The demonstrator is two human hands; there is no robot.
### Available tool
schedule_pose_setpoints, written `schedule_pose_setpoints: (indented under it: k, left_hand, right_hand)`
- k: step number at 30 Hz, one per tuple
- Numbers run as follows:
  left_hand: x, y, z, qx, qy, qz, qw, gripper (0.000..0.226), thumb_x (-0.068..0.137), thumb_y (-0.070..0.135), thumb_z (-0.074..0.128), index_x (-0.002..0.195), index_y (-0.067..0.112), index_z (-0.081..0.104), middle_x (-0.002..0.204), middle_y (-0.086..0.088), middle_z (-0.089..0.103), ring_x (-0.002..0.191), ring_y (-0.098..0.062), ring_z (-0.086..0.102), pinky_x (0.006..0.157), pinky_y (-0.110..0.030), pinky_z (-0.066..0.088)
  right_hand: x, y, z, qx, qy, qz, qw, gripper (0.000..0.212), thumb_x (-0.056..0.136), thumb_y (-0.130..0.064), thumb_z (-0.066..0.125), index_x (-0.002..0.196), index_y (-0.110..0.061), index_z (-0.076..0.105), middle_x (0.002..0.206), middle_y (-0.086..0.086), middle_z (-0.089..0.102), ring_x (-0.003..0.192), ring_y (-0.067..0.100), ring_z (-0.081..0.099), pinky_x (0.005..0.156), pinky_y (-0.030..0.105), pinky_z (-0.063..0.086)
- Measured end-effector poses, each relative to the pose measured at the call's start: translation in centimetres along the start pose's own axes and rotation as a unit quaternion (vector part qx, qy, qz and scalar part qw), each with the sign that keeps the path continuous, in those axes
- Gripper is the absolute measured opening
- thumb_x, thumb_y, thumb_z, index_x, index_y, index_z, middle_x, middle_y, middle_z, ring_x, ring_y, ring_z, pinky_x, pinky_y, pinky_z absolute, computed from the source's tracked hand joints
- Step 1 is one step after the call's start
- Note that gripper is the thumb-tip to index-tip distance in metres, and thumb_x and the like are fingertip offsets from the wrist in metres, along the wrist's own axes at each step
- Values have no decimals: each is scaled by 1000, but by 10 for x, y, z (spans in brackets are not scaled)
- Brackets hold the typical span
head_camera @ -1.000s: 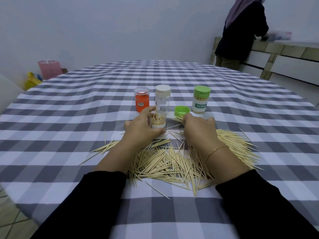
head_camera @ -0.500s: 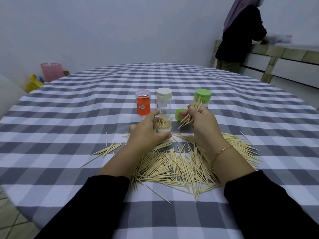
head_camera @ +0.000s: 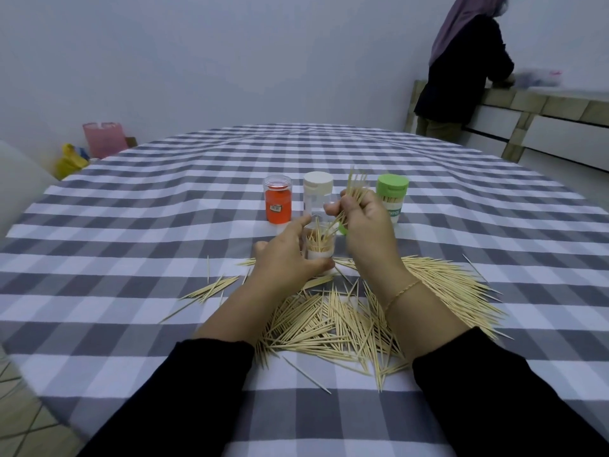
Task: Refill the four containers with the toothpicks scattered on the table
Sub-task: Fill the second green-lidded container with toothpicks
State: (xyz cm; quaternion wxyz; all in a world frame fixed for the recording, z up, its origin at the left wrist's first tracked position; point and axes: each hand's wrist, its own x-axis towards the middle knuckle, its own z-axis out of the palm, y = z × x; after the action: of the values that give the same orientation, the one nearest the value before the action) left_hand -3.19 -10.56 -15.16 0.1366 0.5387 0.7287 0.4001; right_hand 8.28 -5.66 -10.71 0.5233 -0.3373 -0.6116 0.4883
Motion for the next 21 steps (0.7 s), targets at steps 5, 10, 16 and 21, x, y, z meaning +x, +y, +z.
schedule_pose_setpoints:
  k: [5,10,16,21]
  left_hand:
    - [-2,2,-1,-2,-1,8,1000,79,74,51,75,142,43,35,119,15,63,116,-18,51,84,-30,23]
    - [-1,2,-1,-4,1,11,1000,70,74,49,75,135,43,41,116,18,64,115,-16,52,81,-30,21]
    - [-4,7,-3,4,7,15,1000,81,77,47,74,146,37,31,117,16,62,115,-9,53,86,-29,20]
    - [-4,8,-4,1,5,16,1000,81,79,44,74,147,34,31,119,14,64,115,-7,54,90,-31,22]
  right_hand:
    - [-2,6,8,-60,-55,4,997,18,99,-16,44,86,-19,56,91,15,66,87,28,62,82,42,52]
    - [-1,10,10,-40,-102,28,994,15,99,-13,44,97,-7,58,99,19,64,88,23,63,85,43,54]
    - [-3,13,9,18,-101,85,991,17,99,-16,45,88,-17,58,92,8,65,87,27,66,82,48,56]
    - [-4,14,10,51,-106,136,984,19,99,-14,45,92,-20,61,101,14,66,91,31,66,85,49,53]
